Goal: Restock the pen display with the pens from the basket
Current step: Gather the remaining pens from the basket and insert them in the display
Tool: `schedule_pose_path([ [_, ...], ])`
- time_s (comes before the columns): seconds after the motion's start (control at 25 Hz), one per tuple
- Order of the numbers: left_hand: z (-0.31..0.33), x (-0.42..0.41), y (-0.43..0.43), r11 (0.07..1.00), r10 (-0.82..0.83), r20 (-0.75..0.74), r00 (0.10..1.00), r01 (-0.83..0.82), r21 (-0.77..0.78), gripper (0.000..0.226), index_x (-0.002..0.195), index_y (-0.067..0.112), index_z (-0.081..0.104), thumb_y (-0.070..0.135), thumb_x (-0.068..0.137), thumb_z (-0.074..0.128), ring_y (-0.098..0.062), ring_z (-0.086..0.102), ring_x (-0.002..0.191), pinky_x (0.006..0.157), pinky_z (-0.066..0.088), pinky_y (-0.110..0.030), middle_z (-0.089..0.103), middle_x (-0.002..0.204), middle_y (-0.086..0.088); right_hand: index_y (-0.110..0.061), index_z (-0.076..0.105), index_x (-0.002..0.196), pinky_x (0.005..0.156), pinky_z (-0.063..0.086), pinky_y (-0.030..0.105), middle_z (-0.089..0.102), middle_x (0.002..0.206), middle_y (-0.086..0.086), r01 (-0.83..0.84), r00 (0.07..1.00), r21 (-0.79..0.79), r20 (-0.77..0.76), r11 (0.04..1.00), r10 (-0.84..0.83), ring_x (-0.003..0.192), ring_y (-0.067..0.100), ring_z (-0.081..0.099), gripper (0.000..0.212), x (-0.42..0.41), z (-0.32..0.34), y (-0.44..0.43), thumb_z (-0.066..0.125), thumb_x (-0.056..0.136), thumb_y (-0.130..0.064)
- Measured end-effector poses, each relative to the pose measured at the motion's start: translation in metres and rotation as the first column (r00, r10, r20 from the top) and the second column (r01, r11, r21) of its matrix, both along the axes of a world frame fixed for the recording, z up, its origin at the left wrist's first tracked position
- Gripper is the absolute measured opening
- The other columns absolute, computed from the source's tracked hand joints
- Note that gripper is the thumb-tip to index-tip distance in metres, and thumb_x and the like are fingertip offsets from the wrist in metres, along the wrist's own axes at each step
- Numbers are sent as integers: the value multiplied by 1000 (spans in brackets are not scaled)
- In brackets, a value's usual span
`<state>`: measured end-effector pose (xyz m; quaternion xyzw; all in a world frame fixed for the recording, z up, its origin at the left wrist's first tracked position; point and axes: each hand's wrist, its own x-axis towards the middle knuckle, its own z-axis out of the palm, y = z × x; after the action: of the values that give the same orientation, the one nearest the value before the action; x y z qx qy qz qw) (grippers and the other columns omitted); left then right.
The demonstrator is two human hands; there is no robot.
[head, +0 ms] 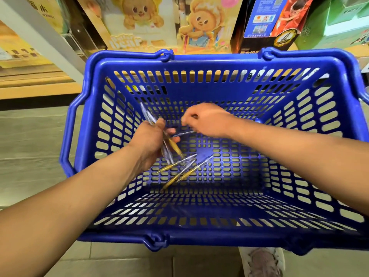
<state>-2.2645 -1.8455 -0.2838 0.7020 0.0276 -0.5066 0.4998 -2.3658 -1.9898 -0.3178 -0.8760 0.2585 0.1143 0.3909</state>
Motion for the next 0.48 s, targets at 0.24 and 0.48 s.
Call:
schedule_pose_path([
  [0.24,7,6,11,998,-66,1,998,66,-5,6,100,11,46,15,104,46,-15,42,51,46,46,-30,46,71,-4,-13,49,137,92,49,40,49,132,9,-335,897,-382,-408,861,168,121,32,52,50,-14,-55,3,61,90,3],
  [0.48,11,18,20,996,-89,23,996,89,-12,4,97,12,51,15,98,50,-13,37,47,42,37,-26,47,65,0,-18,59,124,84,55,40,60,117,6,-458,873,-449,-390,767,293,109,30,62,29,4,-66,1,55,97,-7],
])
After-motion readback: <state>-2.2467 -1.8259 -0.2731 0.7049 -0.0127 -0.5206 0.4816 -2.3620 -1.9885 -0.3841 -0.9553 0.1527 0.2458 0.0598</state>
